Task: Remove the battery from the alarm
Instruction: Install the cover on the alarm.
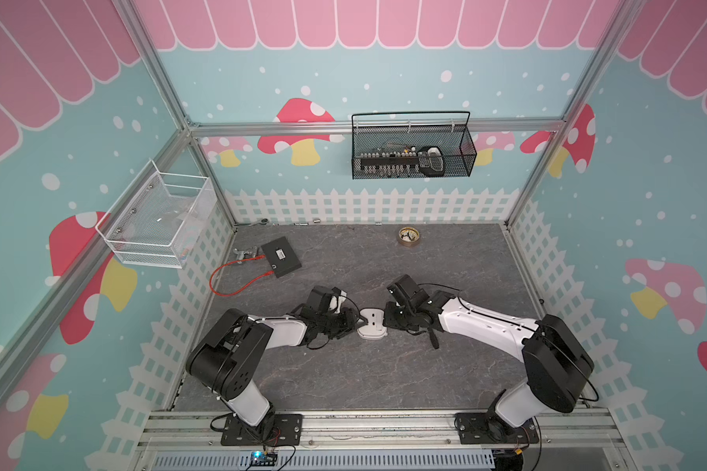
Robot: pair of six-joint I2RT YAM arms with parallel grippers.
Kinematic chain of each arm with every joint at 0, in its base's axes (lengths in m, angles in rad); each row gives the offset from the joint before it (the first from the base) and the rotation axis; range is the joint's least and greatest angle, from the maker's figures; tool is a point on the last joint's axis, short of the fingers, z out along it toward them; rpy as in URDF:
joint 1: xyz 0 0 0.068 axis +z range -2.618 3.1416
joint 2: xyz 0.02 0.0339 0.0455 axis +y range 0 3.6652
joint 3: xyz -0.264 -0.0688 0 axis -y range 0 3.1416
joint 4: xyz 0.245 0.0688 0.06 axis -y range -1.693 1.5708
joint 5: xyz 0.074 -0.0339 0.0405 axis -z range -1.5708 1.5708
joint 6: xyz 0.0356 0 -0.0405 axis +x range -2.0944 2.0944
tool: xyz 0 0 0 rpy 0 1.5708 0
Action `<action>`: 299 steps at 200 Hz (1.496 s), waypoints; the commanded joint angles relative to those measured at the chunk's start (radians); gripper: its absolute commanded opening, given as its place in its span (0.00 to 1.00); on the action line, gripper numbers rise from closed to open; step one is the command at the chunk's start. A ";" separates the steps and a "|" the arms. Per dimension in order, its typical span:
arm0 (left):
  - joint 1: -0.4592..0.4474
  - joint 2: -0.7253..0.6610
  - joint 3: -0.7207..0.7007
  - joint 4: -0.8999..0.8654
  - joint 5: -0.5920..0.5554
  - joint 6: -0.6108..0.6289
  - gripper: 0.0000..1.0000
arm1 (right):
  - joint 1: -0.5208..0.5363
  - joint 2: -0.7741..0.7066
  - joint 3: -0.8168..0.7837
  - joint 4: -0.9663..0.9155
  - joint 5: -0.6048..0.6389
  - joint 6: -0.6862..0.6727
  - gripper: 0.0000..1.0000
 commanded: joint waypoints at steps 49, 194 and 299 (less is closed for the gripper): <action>0.003 -0.001 0.018 0.022 0.013 -0.010 0.53 | 0.017 0.092 0.087 -0.034 -0.033 -0.069 0.00; 0.005 -0.005 0.016 0.021 0.014 -0.009 0.52 | 0.016 0.016 0.070 0.010 0.011 -0.065 0.00; 0.005 -0.059 0.065 -0.090 -0.022 0.035 0.68 | -0.127 -0.018 -0.057 0.017 -0.063 -0.143 0.25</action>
